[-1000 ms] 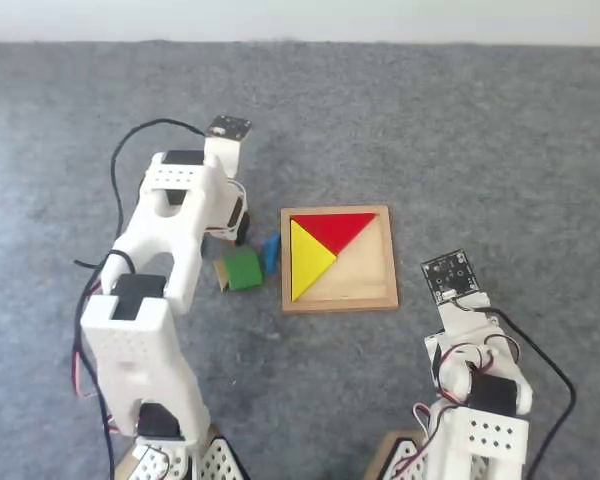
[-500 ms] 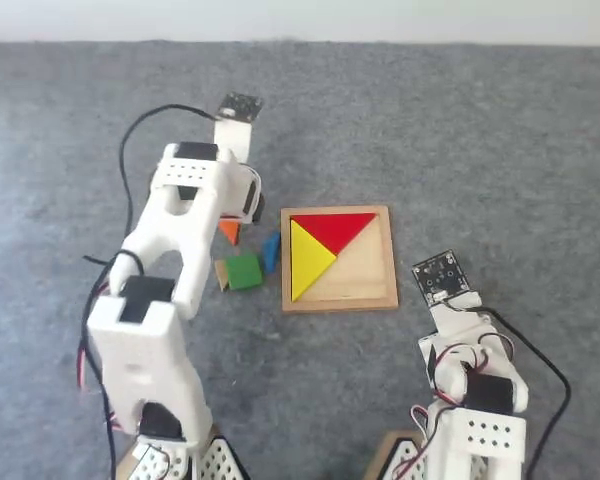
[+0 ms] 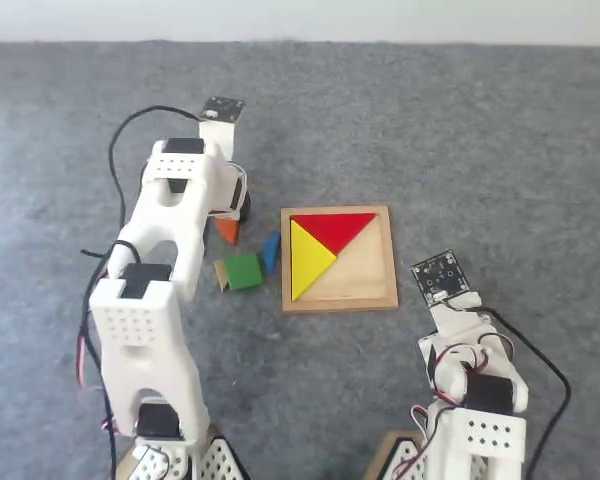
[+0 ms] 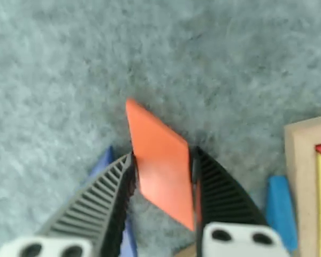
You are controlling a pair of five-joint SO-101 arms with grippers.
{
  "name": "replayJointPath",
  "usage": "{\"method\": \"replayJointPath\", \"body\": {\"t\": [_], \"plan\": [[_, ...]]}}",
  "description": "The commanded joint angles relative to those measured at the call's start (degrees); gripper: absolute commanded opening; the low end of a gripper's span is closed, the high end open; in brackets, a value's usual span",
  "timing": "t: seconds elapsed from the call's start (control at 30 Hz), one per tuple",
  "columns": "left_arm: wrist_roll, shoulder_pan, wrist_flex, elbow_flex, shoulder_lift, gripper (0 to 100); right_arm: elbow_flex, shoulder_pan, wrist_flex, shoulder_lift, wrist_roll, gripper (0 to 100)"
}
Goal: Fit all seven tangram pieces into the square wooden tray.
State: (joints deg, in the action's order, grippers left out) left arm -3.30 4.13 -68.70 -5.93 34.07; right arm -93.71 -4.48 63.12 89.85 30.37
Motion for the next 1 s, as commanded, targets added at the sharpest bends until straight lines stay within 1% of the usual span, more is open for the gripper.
{"method": "replayJointPath", "body": {"t": [0.0, 0.17, 0.27, 0.37, 0.5, 0.6, 0.73, 0.83, 0.97], "plan": [[-1.1, 0.5, -1.6, -1.4, -0.3, 17, 0.3, 0.3, -1.4, 0.6, 0.5, 4.2], [-1.3, -0.2, -1.7, -1.4, -0.5, 17, 0.3, 0.3, -1.4, 0.6, 0.5, 4.2], [-1.9, -2.9, -3.3, -1.1, -2.6, 17, 0.3, 0.3, -1.4, 0.6, 0.5, 4.2], [-0.4, -4.5, -4.7, -0.8, -6.9, 17, 0.3, 0.4, -1.4, 0.6, 0.5, 4.2], [0.0, -4.8, -4.1, 3.2, -14.5, 17, 0.3, 0.4, -1.4, 0.6, 0.5, 4.2], [-0.7, -5.5, 0.1, 10.6, -19.5, 17, 0.3, 0.5, -1.4, 0.6, 0.5, 4.2], [-3.6, -6.2, 6.5, 19.6, -23.9, 17, 0.3, 0.5, -1.4, 0.6, 0.5, 4.2], [-3.7, -6.1, 7.7, 20.9, -22.6, 17, 0.3, 0.4, -1.3, 0.6, 0.5, 4.2], [-3.7, -5.8, 8.4, 18.9, -16.7, 17, 0.3, 0.3, -1.3, 0.6, 0.5, 4.2]]}}
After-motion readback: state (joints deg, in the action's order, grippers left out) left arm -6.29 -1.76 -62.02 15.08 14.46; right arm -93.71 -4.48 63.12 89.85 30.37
